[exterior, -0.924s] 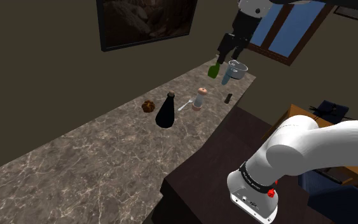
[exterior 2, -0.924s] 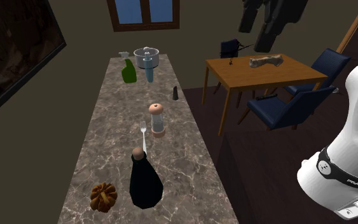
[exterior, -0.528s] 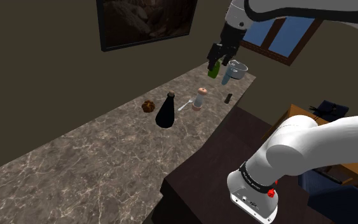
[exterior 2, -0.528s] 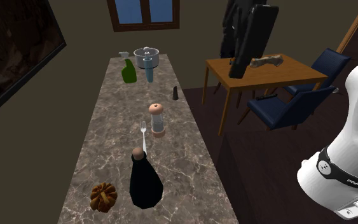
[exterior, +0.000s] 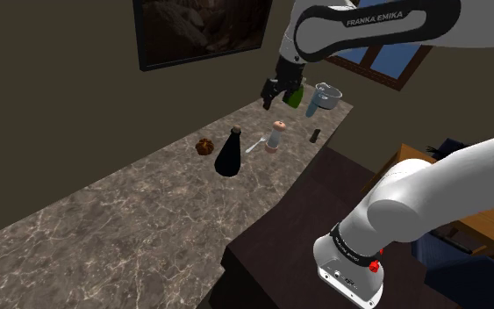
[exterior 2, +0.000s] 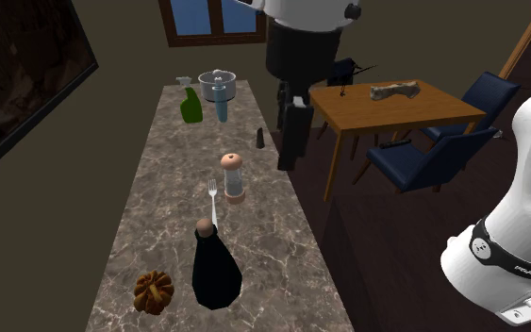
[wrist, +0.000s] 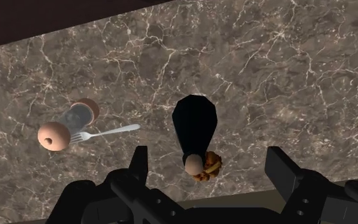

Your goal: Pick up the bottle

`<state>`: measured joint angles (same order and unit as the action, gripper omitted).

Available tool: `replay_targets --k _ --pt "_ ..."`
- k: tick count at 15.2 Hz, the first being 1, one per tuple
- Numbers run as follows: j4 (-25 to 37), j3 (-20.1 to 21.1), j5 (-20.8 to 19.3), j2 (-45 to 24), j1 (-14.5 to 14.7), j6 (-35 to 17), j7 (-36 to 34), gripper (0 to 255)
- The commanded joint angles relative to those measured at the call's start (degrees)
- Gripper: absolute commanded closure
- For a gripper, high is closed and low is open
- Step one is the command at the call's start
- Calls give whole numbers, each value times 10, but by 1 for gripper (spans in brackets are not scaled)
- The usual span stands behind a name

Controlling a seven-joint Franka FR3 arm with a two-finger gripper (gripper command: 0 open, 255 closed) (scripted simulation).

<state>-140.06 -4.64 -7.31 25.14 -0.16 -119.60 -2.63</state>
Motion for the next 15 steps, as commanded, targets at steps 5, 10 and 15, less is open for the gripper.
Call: replay_targets --k 5,10,15 --pt "21 -1 -5 -130 1 -111 -12 0" --pt "61 -2 -8 -242 1 -183 -19 0" --pt "121 -3 -10 -355 0 -237 -26 0"
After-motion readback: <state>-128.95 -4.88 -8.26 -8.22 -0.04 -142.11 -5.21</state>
